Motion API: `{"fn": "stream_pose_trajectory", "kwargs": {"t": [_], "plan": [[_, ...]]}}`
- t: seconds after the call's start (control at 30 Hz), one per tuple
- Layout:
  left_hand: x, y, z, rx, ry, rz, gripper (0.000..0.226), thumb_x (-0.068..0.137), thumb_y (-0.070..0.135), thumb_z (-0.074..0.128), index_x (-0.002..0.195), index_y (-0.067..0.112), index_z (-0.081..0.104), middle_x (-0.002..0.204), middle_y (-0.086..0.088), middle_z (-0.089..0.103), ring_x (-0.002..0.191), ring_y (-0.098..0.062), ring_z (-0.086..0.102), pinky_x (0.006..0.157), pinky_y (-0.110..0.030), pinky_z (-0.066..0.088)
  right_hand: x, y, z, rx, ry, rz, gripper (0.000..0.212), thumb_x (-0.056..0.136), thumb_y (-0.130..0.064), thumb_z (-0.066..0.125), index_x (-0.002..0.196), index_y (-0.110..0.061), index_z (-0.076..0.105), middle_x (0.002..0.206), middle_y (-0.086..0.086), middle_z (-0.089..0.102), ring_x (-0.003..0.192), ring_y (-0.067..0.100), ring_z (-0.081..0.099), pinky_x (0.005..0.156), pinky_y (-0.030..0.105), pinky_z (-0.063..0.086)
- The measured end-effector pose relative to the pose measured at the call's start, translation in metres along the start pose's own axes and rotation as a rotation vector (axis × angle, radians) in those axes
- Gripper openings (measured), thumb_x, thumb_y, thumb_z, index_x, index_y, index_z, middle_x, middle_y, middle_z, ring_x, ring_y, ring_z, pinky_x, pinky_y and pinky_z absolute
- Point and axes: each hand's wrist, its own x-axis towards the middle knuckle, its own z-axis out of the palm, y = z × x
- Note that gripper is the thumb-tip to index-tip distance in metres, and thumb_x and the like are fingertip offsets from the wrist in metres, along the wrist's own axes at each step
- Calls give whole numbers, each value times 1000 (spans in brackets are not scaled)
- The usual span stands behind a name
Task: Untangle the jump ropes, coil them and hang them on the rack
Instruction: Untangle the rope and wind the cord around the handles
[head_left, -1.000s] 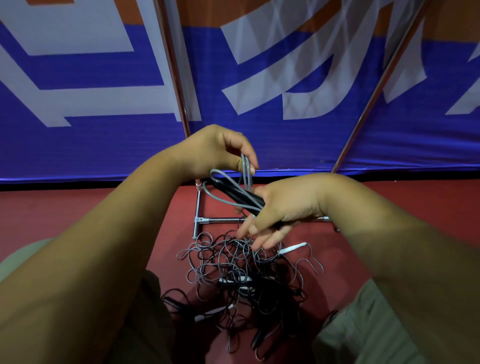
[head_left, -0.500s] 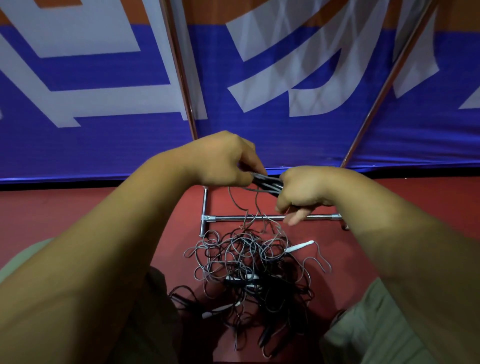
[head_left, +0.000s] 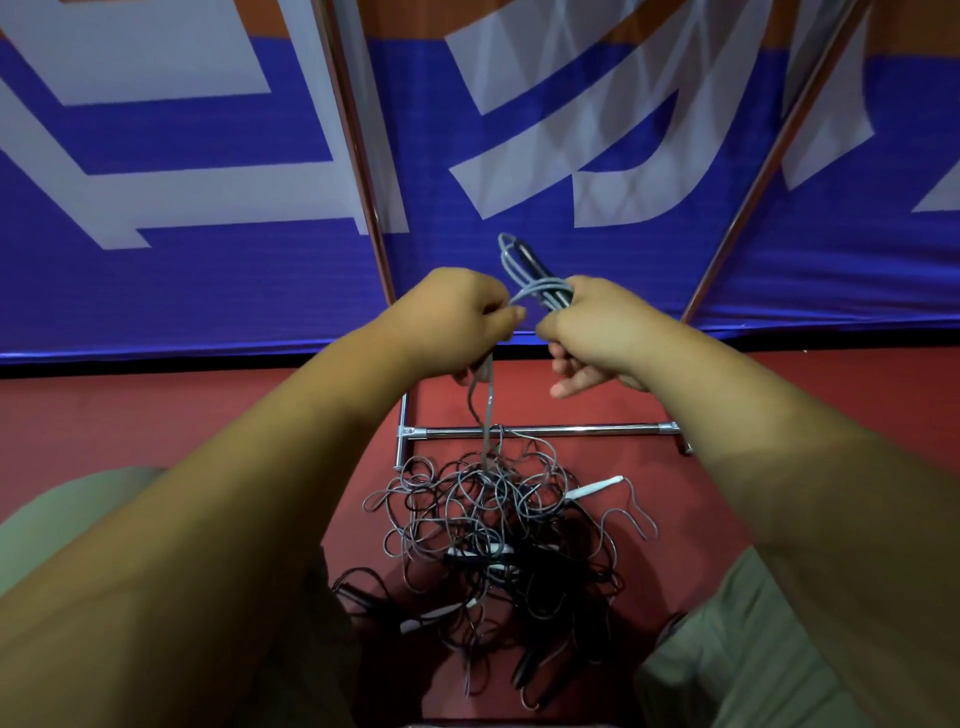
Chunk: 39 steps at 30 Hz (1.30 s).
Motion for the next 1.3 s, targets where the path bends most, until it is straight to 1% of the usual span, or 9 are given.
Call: {"fn": "stream_pose_trajectory", "kwargs": {"t": [0.13,0.23,0.4,0.57,0.73,0.87,0.97,1.1,1.3], "plan": [[2,0,-6,-452,-58,-12,14,101,20,72,100,6,67,91,-13,79,90,-29,78,83,-42,65,4,-4,-5,144,99,-48,16,98,-6,52,113,-12,56,76,10,53,47,15,40,46,27,38],[2,-6,-12,-404,-221,60,21,92,3,78,105,11,64,103,-3,81,107,-16,76,102,-42,58,4,-7,-10,214,92,-79,14,99,-5,52,105,-18,54,70,7,49,44,13,35,45,24,29],[4,-9,-17,99,133,95,16,87,27,85,94,26,71,78,6,73,75,-8,69,78,-40,59,-2,-16,-13,273,116,-153,17,96,-5,55,105,-21,57,66,4,50,44,13,35,45,24,27],[3,14,-25,-270,512,-27,20,104,35,62,95,18,67,62,-2,66,52,-11,70,55,-37,63,-14,-35,-16,538,97,-301,19,98,-5,57,110,-19,55,62,1,46,49,13,29,47,25,21],[7,38,-32,-891,331,31,33,109,27,54,87,6,65,51,-8,46,47,-25,51,54,-34,50,-13,-47,-17,678,75,-292,20,99,-4,57,110,-18,47,60,1,44,46,12,26,48,22,18],[6,41,-46,-1206,93,174,29,99,16,47,109,4,71,65,-3,24,60,-20,23,58,-33,29,-10,-49,-18,698,95,-262,18,99,-4,56,102,-20,48,60,0,41,48,13,24,48,23,15],[4,29,-54,-921,137,188,36,102,31,52,104,2,74,68,-4,37,67,-19,33,68,-36,33,-9,-50,-21,669,106,-261,16,99,-4,56,102,-18,50,59,0,42,45,12,27,46,21,18],[0,2,-59,-522,81,118,17,105,30,64,107,28,81,83,9,66,83,-4,59,84,-24,49,-10,-50,-27,571,174,-279,18,96,1,52,93,-17,50,59,1,42,45,12,27,45,23,19],[0,-17,-63,-190,31,-53,8,98,24,74,98,29,81,82,8,78,82,-7,75,84,-32,58,-3,-37,-24,130,289,-233,23,88,-6,62,101,-18,48,72,5,47,50,18,37,46,28,33]]}}
